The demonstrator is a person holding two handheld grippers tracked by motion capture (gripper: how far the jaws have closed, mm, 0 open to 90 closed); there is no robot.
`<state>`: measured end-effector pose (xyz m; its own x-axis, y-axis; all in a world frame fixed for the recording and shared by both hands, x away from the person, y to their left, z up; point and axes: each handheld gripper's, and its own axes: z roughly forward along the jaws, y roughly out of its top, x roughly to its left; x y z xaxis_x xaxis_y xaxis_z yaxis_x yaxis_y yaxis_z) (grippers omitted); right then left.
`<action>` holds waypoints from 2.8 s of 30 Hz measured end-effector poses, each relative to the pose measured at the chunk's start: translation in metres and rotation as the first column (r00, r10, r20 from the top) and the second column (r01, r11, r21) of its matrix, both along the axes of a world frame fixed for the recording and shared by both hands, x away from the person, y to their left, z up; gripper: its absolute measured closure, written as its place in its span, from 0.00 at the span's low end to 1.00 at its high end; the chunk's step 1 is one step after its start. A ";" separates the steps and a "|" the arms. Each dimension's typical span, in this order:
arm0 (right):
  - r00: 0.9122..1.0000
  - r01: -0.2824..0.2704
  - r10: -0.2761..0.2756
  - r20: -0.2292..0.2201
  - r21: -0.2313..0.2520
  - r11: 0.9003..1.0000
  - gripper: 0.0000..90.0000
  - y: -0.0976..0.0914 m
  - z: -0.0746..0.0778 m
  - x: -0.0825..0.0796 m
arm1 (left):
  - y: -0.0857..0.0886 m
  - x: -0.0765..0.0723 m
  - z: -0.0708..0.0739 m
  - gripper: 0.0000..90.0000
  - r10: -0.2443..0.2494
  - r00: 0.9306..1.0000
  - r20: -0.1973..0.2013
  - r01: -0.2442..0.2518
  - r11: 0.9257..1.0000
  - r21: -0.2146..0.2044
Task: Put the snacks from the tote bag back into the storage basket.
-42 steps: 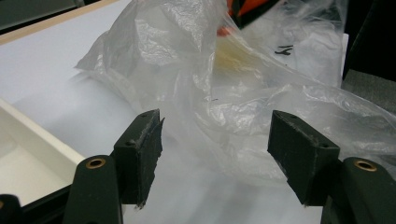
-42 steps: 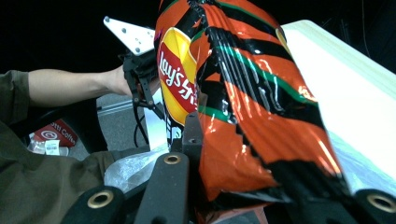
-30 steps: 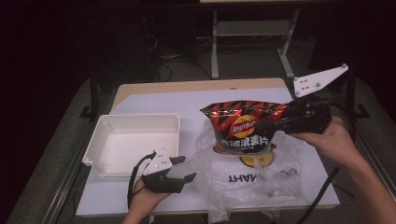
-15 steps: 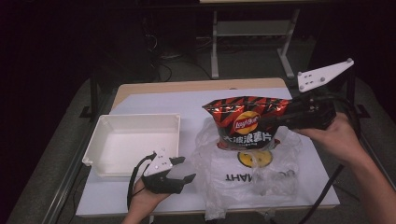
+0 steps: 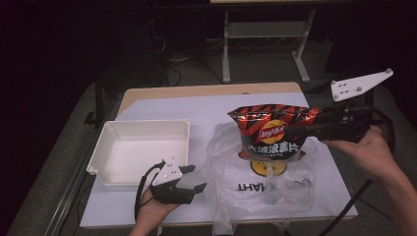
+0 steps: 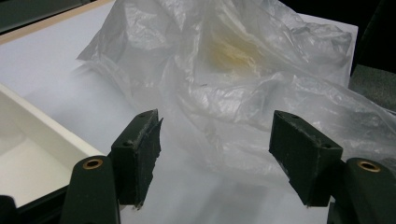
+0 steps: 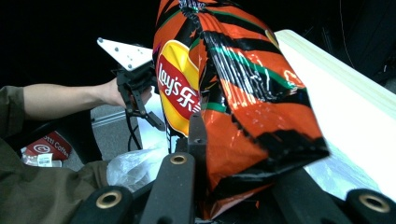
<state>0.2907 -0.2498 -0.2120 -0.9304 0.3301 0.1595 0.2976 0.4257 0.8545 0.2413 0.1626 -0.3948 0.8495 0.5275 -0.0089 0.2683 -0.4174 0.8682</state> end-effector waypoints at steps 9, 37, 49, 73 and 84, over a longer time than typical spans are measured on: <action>0.999 -0.041 0.041 0.017 0.011 0.999 0.89 0.019 0.016 -0.001 | -0.002 -0.002 0.000 0.37 0.006 1.000 0.004 -0.006 1.000 -0.004; 0.990 -0.141 0.141 0.001 0.029 0.990 0.90 0.134 0.033 0.057 | 0.000 -0.013 -0.006 0.37 -0.031 1.000 0.007 0.031 1.000 0.005; 0.986 -0.164 0.164 -0.010 0.012 0.986 0.90 0.166 0.026 0.072 | -0.004 -0.017 -0.009 0.35 -0.037 0.999 0.013 0.037 0.999 0.014; 0.983 -0.181 0.181 -0.034 0.001 0.984 0.91 0.207 0.012 0.092 | -0.003 -0.016 -0.012 0.35 -0.043 0.999 0.005 0.043 0.999 0.024; 0.983 -0.175 0.176 -0.046 0.011 0.984 0.91 0.219 0.005 0.099 | -0.006 -0.015 -0.012 0.34 -0.055 0.998 0.008 0.055 0.998 0.029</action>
